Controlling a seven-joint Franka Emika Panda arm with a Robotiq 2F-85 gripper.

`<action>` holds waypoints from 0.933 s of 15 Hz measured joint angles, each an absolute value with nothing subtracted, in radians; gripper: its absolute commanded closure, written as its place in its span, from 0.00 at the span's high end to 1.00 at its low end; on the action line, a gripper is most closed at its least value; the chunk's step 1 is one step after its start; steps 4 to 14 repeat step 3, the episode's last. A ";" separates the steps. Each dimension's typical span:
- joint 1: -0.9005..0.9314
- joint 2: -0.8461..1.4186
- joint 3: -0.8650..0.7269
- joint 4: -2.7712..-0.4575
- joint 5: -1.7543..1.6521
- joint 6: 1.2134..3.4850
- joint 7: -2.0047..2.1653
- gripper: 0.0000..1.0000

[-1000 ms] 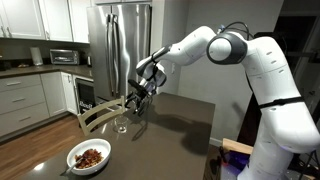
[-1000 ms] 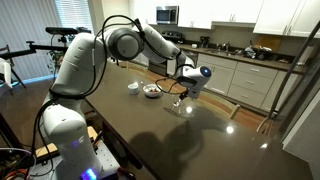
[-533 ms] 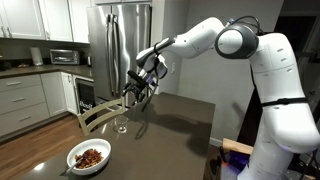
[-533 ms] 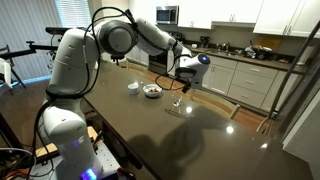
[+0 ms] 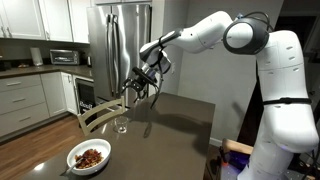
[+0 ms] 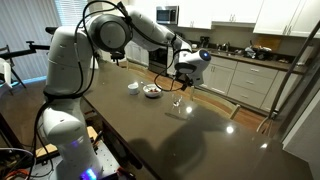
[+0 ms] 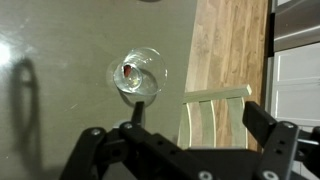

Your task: Pour the contents in the glass cup into the bowl on the left

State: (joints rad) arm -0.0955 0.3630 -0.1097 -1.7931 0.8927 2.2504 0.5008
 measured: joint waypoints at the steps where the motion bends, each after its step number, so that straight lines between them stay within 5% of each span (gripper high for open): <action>1: -0.097 0.361 -0.110 -1.796 0.893 2.247 0.493 1.00; 14: -0.097 0.361 -0.110 -1.797 0.893 2.247 0.487 1.00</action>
